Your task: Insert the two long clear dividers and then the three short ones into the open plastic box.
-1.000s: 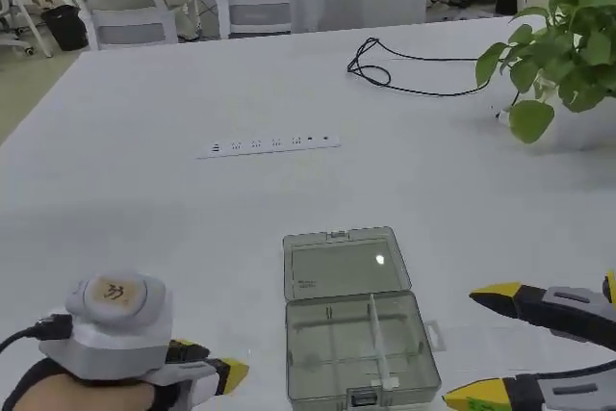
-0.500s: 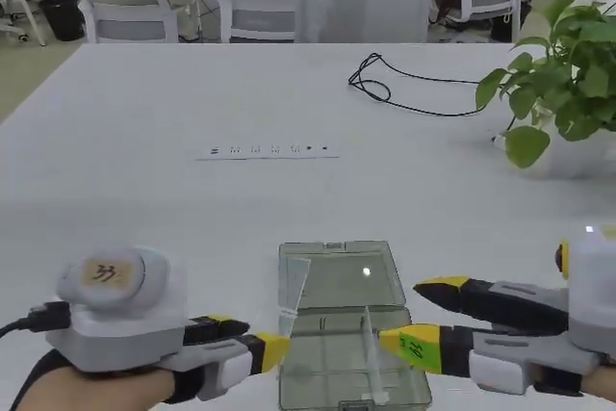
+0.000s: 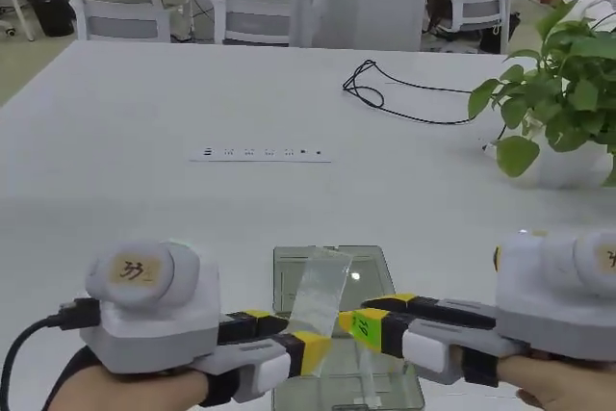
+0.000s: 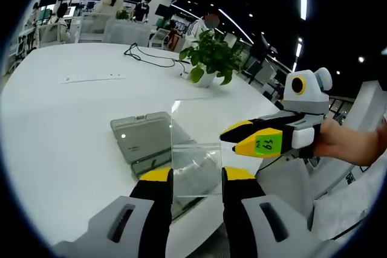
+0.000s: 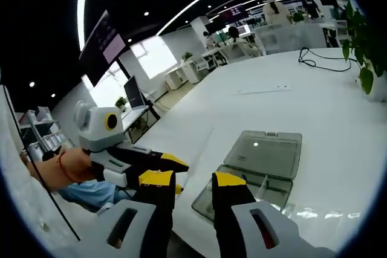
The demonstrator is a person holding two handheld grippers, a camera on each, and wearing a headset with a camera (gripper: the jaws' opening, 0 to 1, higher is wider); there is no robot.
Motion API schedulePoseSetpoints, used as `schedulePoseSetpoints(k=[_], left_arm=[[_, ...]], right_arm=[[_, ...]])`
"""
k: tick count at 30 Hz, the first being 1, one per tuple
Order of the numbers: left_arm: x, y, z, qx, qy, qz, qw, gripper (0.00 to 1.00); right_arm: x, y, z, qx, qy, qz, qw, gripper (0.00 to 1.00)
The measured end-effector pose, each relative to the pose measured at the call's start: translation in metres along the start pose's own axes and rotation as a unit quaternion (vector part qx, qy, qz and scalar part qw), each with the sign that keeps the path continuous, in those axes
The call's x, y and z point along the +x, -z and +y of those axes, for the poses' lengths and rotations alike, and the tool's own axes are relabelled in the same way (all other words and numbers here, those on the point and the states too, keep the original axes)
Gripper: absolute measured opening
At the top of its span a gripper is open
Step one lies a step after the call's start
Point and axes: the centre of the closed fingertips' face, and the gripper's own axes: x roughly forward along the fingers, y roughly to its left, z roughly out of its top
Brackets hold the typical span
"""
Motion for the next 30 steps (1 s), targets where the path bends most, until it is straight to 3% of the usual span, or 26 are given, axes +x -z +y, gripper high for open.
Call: schedulePoseSetpoints(k=[8,12,18,30], left_arm=[[0.004,-0.001,-0.009,0.01,0.015,0.001,0.9998,0.3],[0.005,0.0,-0.01,0.011,0.017,0.001,0.9998,0.3],[0.007,0.0,-0.012,0.016,0.021,0.001,0.9997,0.29],[0.008,0.004,-0.014,0.038,0.032,0.008,0.9988,0.38]], right_arm=[[0.006,0.001,0.0,0.028,0.009,0.0,0.9996,0.17],[0.005,0.002,-0.001,0.037,0.013,0.002,0.9992,0.09],[0.005,0.001,-0.003,0.083,0.025,-0.002,0.9963,0.07],[0.004,-0.003,-0.005,0.084,0.034,0.003,0.9959,0.07]])
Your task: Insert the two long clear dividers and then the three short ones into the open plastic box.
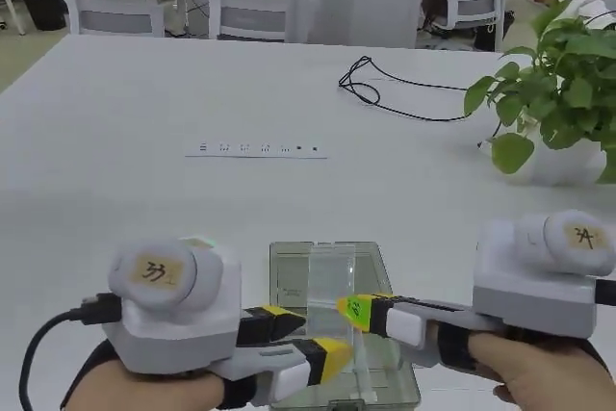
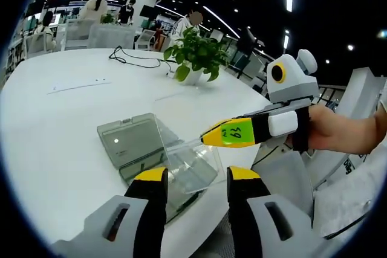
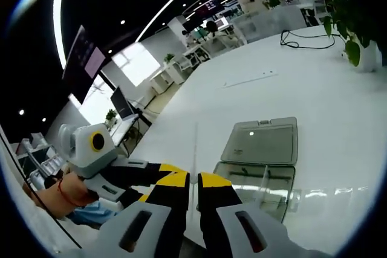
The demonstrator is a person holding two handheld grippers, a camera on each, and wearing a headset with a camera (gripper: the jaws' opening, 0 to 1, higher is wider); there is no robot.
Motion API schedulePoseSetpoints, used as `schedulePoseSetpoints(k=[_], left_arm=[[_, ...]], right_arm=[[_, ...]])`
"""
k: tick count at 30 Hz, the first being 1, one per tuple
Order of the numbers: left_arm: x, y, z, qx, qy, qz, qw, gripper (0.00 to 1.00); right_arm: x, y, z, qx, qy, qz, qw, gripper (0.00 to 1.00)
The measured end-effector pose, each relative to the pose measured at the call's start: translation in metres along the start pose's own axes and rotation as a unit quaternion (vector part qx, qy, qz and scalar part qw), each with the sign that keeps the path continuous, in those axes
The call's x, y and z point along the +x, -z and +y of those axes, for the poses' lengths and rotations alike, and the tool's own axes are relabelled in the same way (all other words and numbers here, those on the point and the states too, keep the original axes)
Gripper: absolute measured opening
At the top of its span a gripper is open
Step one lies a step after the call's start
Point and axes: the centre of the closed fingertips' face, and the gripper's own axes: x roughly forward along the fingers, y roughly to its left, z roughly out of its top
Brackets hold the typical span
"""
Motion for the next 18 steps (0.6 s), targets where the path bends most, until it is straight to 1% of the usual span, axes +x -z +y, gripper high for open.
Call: schedulePoseSetpoints(k=[3,6,11,16,18], left_arm=[[-0.004,0.002,0.004,0.003,-0.002,0.001,1.0,0.38],[-0.008,0.003,0.009,0.007,-0.005,0.0,1.0,0.41],[-0.015,0.007,0.017,0.024,-0.008,0.001,0.9997,0.43],[-0.021,0.011,0.025,0.042,-0.008,0.001,0.9991,0.5],[-0.024,0.012,0.027,0.057,-0.005,-0.001,0.9984,0.54]], right_arm=[[-0.001,-0.002,-0.001,-0.002,0.003,0.001,1.0,0.07],[-0.001,-0.004,-0.002,-0.005,0.005,0.002,1.0,0.07],[0.0,-0.008,-0.004,-0.007,0.01,0.008,0.9999,0.07],[0.002,-0.012,-0.005,-0.005,0.014,0.014,0.9998,0.07],[0.004,-0.013,-0.006,-0.002,0.017,0.021,0.9996,0.07]])
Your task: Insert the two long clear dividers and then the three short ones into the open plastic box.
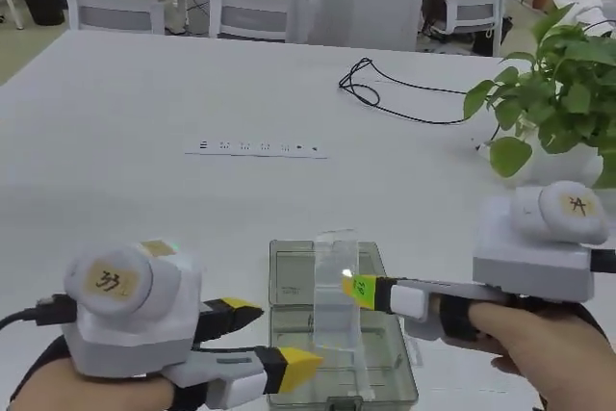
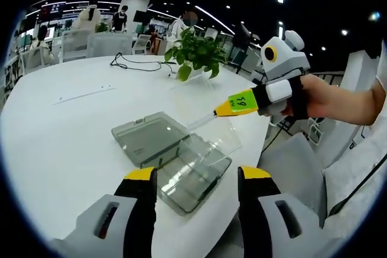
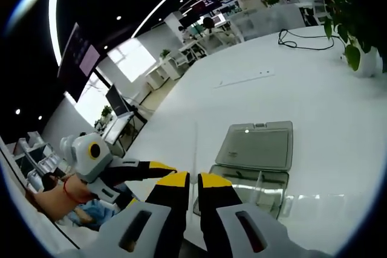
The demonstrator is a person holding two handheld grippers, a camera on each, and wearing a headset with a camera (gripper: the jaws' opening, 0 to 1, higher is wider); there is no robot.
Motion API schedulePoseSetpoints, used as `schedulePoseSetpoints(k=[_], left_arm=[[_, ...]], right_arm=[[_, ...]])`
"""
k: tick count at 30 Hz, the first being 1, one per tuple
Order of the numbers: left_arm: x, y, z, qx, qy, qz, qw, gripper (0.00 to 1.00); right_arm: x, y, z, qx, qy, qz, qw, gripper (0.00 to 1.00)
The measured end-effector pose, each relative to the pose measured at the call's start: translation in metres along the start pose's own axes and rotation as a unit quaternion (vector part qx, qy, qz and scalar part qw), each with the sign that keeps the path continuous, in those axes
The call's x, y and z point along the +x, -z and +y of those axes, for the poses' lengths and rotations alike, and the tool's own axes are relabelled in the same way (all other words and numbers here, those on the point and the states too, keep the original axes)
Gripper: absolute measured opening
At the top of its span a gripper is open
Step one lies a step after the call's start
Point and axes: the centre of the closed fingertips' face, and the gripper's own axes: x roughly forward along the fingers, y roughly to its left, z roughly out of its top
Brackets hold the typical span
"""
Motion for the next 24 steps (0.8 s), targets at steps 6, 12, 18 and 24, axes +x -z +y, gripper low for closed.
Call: schedulePoseSetpoints(k=[6,12,18,24], left_arm=[[-0.006,0.006,0.002,0.024,0.01,0.001,0.9997,0.65],[-0.008,0.012,0.003,0.056,0.02,0.002,0.9983,0.78],[-0.01,0.017,0.002,0.072,0.036,0.002,0.9967,0.88],[-0.009,0.023,0.003,0.092,0.05,0.006,0.9945,0.98]], right_arm=[[0.005,-0.003,-0.002,-0.008,0.012,0.025,0.9996,0.07],[0.01,-0.005,-0.006,-0.007,0.037,0.048,0.9981,0.07],[0.012,0.003,-0.016,0.024,0.081,0.092,0.9922,0.07],[0.017,0.011,-0.024,0.041,0.106,0.123,0.9858,0.07]])
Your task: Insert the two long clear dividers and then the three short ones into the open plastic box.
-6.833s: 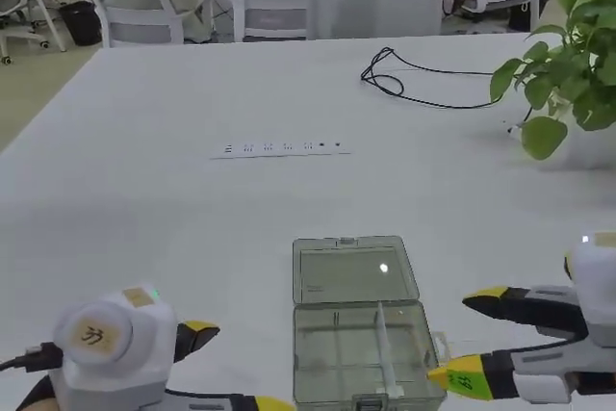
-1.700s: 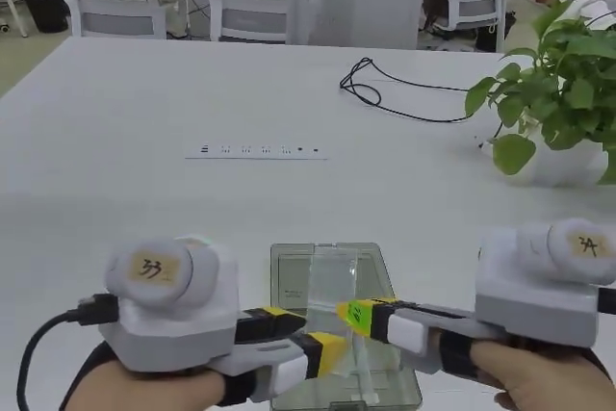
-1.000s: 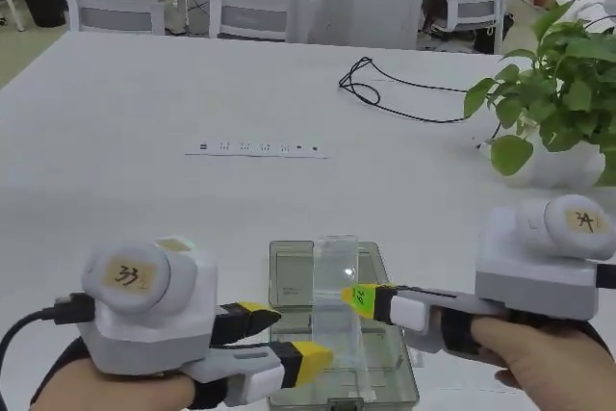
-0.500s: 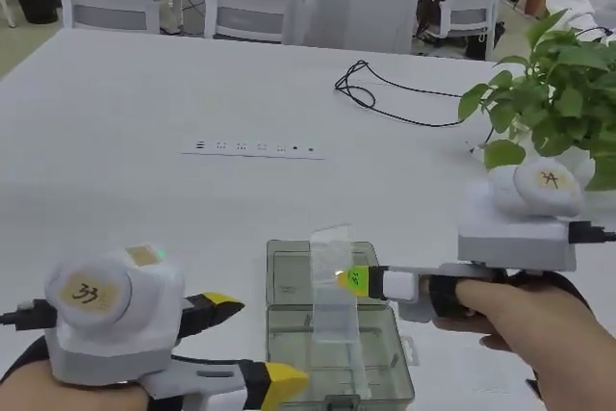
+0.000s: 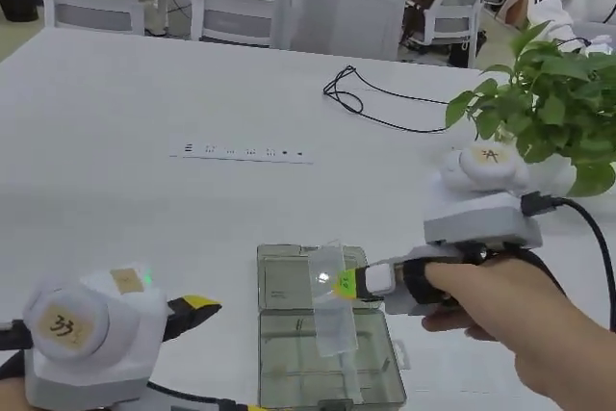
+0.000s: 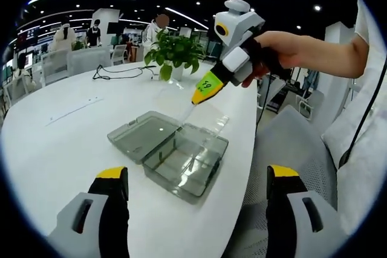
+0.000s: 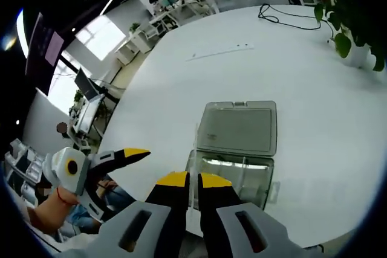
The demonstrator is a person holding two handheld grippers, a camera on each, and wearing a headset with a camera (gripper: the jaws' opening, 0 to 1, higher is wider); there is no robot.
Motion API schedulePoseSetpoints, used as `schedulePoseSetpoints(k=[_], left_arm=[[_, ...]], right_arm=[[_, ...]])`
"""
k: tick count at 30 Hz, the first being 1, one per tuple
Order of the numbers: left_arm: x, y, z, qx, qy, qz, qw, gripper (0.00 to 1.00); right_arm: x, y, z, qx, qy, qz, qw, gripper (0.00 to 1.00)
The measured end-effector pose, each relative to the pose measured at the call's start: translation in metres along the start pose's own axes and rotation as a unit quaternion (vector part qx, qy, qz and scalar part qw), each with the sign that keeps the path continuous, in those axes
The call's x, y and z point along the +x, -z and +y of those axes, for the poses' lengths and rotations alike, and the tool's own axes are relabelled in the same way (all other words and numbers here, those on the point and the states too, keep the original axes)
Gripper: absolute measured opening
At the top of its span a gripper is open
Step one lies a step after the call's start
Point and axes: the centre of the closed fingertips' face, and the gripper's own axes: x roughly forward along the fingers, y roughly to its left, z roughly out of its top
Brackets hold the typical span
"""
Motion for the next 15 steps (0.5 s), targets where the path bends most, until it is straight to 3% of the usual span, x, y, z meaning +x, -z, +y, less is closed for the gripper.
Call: schedulePoseSetpoints(k=[6,15], left_arm=[[0.002,0.013,0.002,0.023,0.011,0.016,0.9995,1.0],[0.003,0.016,0.003,0.018,0.02,0.008,0.9996,1.0]], right_arm=[[0.012,0.011,-0.007,0.025,0.019,0.03,0.999,0.07],[0.031,0.034,-0.014,0.05,0.047,0.072,0.9951,0.07]])
